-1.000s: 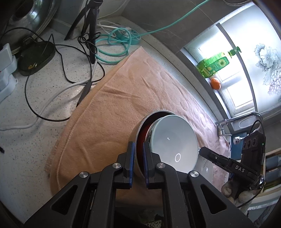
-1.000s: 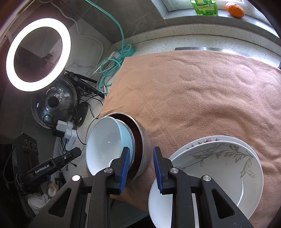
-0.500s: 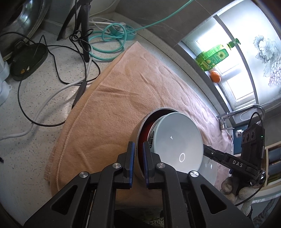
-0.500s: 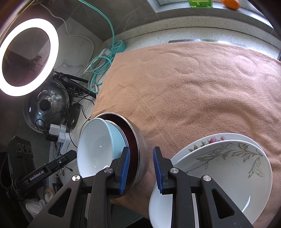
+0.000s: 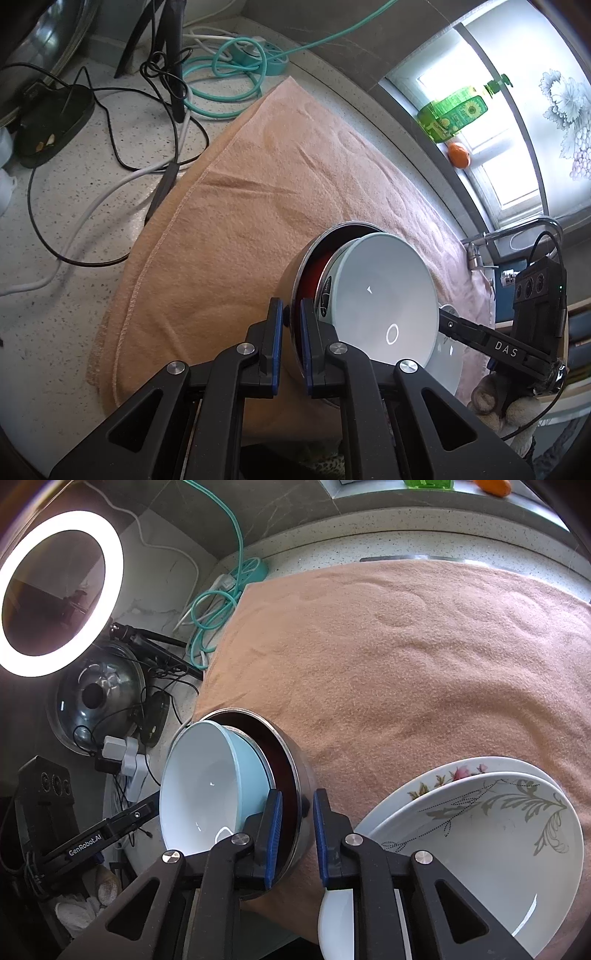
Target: Organize plates and bowls
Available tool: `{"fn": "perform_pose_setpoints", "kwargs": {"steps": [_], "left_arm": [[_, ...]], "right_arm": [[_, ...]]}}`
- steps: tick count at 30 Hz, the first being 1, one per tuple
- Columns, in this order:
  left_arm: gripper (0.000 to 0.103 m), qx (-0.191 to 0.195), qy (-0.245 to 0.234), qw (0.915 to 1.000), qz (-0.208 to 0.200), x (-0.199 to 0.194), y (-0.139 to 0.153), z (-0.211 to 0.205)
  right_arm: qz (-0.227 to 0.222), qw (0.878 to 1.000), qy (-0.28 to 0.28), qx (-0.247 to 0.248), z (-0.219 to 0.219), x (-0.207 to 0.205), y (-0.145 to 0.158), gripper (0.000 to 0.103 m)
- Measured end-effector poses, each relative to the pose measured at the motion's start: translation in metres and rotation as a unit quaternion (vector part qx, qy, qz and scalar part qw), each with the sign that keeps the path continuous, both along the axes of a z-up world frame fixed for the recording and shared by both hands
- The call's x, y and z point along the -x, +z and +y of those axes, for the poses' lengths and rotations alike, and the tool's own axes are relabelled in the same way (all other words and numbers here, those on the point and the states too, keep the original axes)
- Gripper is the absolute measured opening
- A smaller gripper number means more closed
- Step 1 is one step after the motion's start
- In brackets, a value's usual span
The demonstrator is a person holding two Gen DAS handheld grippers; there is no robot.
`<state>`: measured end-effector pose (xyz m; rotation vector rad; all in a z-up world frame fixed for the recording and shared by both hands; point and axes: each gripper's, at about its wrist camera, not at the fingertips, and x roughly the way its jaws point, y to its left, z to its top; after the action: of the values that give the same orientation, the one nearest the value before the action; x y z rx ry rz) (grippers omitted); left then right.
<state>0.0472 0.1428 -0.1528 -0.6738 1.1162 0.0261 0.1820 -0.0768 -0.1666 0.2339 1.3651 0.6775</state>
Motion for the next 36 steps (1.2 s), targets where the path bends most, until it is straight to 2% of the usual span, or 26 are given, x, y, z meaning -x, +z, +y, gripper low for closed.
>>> {"fn": "perform_pose_setpoints", "kwargs": {"steps": [5, 11, 36], "left_arm": [[0.008, 0.007, 0.003, 1.0000, 0.001, 0.000, -0.003, 0.002], [0.007, 0.012, 0.001, 0.9999, 0.004, 0.000, -0.006, 0.001], [0.007, -0.007, -0.002, 1.0000, 0.000, 0.001, -0.002, -0.001]], "right_arm": [[0.008, 1.000, -0.005, -0.006, -0.001, -0.001, -0.001, 0.012], [0.040, 0.998, -0.021, -0.032, -0.013, -0.005, -0.010, 0.009], [0.016, 1.000, -0.005, -0.002, -0.001, 0.004, -0.005, 0.009]]}}
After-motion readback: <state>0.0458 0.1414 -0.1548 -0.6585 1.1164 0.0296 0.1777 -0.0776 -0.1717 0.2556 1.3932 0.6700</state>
